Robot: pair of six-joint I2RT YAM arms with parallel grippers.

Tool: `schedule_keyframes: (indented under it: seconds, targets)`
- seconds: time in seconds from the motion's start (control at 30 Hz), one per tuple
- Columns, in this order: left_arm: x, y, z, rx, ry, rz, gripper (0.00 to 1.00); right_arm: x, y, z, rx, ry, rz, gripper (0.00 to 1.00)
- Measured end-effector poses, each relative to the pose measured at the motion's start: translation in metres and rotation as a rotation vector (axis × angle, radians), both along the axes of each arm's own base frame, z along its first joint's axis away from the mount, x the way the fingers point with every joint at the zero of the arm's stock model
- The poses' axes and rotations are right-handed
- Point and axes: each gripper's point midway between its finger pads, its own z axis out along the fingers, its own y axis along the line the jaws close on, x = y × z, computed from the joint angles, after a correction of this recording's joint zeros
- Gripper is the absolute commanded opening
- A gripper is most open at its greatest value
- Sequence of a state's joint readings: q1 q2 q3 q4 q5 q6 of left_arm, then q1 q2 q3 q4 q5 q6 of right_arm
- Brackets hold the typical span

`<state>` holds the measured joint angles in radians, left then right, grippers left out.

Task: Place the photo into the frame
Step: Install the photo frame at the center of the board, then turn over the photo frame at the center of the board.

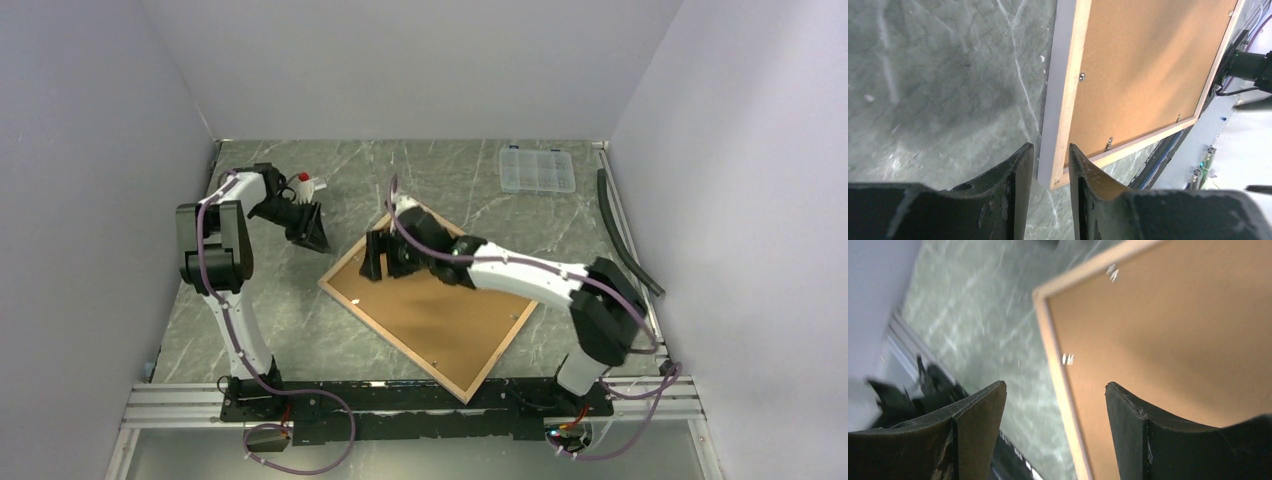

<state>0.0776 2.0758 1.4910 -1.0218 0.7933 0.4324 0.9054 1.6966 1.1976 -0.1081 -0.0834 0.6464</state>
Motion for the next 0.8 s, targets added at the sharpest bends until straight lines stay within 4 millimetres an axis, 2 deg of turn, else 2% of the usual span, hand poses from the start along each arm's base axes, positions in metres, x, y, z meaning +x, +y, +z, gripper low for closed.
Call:
schedule_keyframes:
  seconds: [0.07,0.17,0.23,0.3,0.37,0.4,0.43,0.53,0.6,0.8]
  targets:
    - [0.002,0.004,0.012,0.006,-0.027,0.009,0.41,-0.036,-0.003,0.001,-0.045,-0.040,0.072,0.73]
    - [0.000,0.009,0.031,0.012,-0.058,0.020,0.43,-0.087,-0.009,-0.022,-0.150,-0.054,0.176,0.68]
    - [-0.002,0.012,0.046,0.018,-0.087,0.027,0.61,-0.115,-0.018,-0.045,-0.243,-0.047,0.233,0.66]
    - [-0.005,0.015,0.060,0.026,-0.121,0.027,0.67,-0.131,-0.027,-0.061,-0.319,-0.047,0.263,0.64]
    - [-0.010,0.017,0.076,0.033,-0.153,0.030,0.69,-0.138,-0.032,-0.069,-0.367,-0.060,0.272,0.63]
    - [-0.012,0.018,0.082,0.037,-0.168,0.030,0.81,-0.139,-0.032,-0.070,-0.382,-0.072,0.271,0.62]
    - [-0.016,0.019,0.089,0.044,-0.186,0.031,0.84,-0.139,-0.033,-0.072,-0.395,-0.083,0.268,0.62]
    - [-0.027,0.020,0.106,0.057,-0.225,0.034,0.86,-0.141,-0.034,-0.078,-0.428,-0.109,0.268,0.58]
    - [-0.035,0.021,0.113,0.062,-0.236,0.038,0.96,-0.143,-0.034,-0.086,-0.458,-0.121,0.270,0.57]
    - [-0.051,0.023,0.124,0.068,-0.260,0.060,0.96,-0.150,-0.037,-0.114,-0.554,-0.142,0.289,0.50]
